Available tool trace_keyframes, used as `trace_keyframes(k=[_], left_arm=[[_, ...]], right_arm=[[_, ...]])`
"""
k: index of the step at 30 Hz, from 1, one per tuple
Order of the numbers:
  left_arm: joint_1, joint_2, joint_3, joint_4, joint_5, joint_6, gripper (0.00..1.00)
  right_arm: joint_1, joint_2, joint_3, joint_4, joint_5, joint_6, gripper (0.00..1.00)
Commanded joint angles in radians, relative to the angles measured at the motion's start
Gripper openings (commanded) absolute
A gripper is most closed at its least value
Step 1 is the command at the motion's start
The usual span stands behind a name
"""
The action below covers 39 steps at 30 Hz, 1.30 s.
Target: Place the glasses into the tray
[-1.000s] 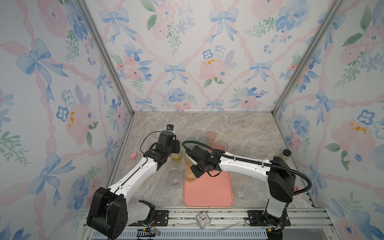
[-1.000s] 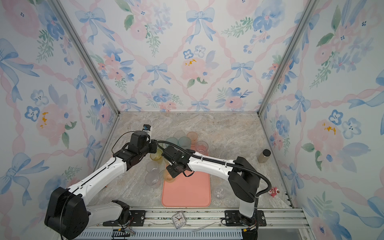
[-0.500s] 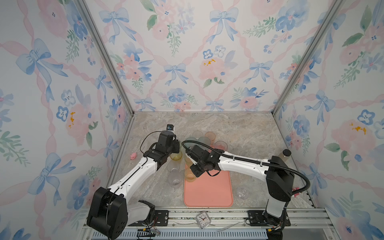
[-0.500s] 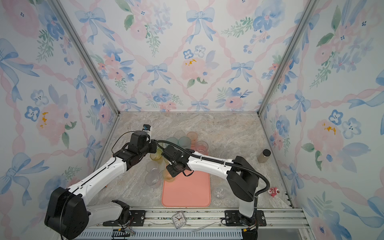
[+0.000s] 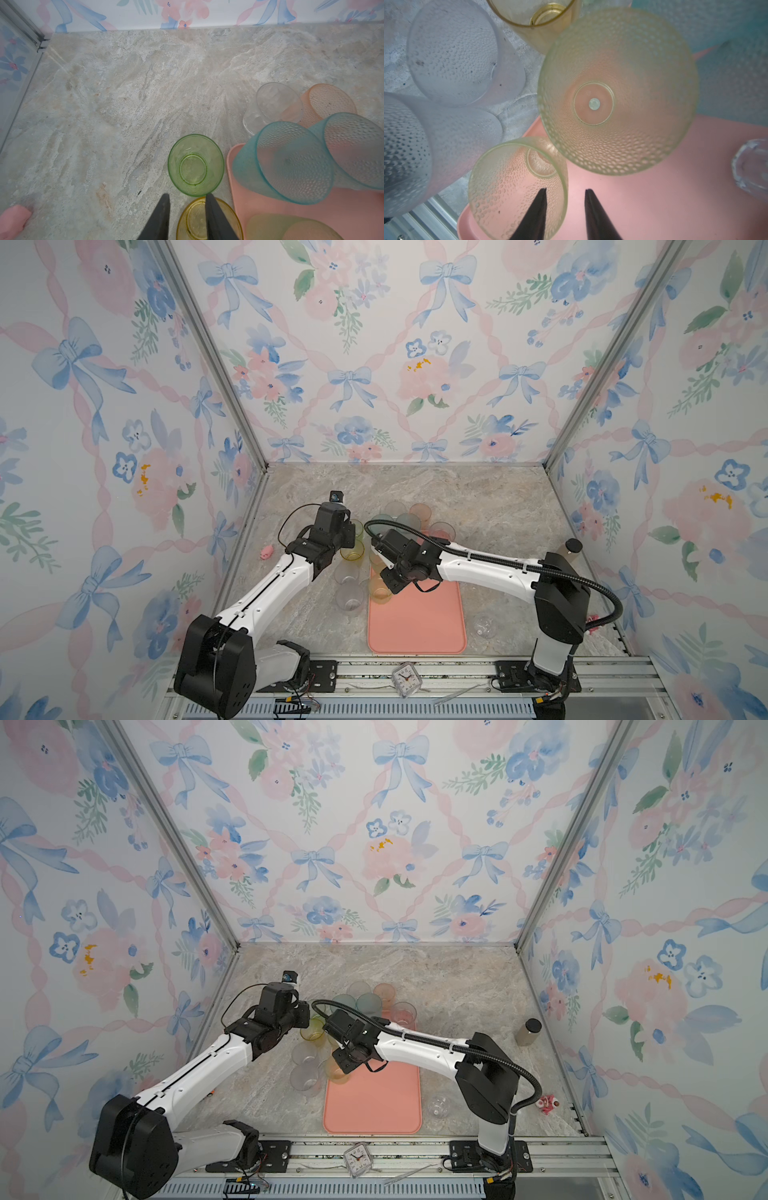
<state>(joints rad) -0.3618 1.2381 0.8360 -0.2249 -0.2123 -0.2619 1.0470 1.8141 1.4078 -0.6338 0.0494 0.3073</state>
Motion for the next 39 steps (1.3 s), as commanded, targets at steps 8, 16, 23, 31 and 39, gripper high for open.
trace_keyframes(k=[8,16,23,31,39], left_arm=[[0.093,0.03,0.047,-0.087,0.099,0.007,0.33],[0.158,0.133,0.112,-0.102,0.222,0.008,0.37],[0.182,0.224,0.166,-0.115,0.259,0.021,0.34],[0.182,0.293,0.191,-0.116,0.279,0.021,0.31],[0.183,0.336,0.21,-0.117,0.253,0.03,0.29]], right_arm=[[-0.063,-0.281,-0.034,-0.065,0.098,-0.015,0.38],[-0.158,-0.442,-0.116,-0.075,0.128,-0.013,0.4],[-0.196,-0.502,-0.167,-0.067,0.129,-0.012,0.4],[-0.216,-0.503,-0.187,-0.051,0.109,-0.017,0.4],[-0.234,-0.504,-0.209,-0.031,0.092,-0.018,0.4]])
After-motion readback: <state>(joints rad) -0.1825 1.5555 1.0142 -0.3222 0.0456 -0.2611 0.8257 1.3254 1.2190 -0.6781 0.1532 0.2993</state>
